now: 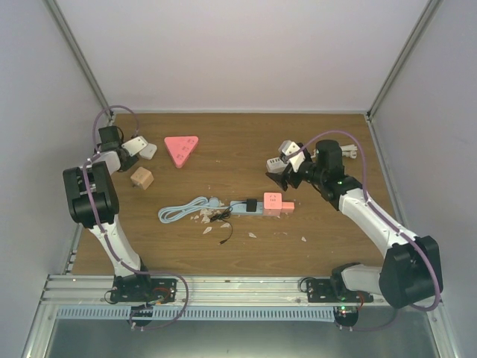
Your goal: Pull the plug off the socket
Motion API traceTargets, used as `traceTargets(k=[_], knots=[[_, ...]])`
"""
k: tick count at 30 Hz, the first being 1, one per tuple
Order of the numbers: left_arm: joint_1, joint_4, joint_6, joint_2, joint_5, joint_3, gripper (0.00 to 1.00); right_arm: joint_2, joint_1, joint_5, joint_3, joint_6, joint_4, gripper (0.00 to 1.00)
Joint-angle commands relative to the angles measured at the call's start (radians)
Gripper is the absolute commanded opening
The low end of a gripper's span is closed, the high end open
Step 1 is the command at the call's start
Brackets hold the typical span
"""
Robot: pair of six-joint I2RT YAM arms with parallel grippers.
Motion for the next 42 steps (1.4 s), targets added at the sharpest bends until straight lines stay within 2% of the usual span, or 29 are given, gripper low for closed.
traceTargets(k=[1,4,5,11,18,24,32,42], knots=[[-0.005,-0.074,-0.007,-0.056,0.077,0.035,0.65,0.007,-0.006,-0.042,0.005,-0.013,-0.034,1.00],[-0.003,-0.115,-0.033,-0.119,0.139,0.041,0.95,0.008,-0.006,-0.055,0.006,-0.025,-0.053,1.00],[-0.004,-0.144,-0.042,-0.145,0.171,0.048,0.99,0.009,-0.007,-0.063,0.007,-0.032,-0.063,1.00],[-0.014,-0.315,-0.120,-0.246,0.356,0.108,0.99,0.002,-0.007,-0.143,0.001,-0.119,-0.139,1.00],[-0.079,-0.433,-0.139,-0.371,0.570,0.087,0.99,0.049,-0.005,-0.199,-0.002,-0.286,-0.249,1.00],[-0.253,-0.606,-0.095,-0.397,0.726,0.058,0.99,0.101,-0.004,-0.225,0.002,-0.424,-0.331,0.94],[-0.560,-0.469,-0.215,-0.403,0.784,-0.082,0.99,0.185,0.020,-0.214,-0.010,-0.485,-0.375,0.87],[-0.773,-0.333,-0.295,-0.252,0.764,-0.101,0.89,0.239,0.041,-0.182,-0.030,-0.513,-0.359,0.83]])
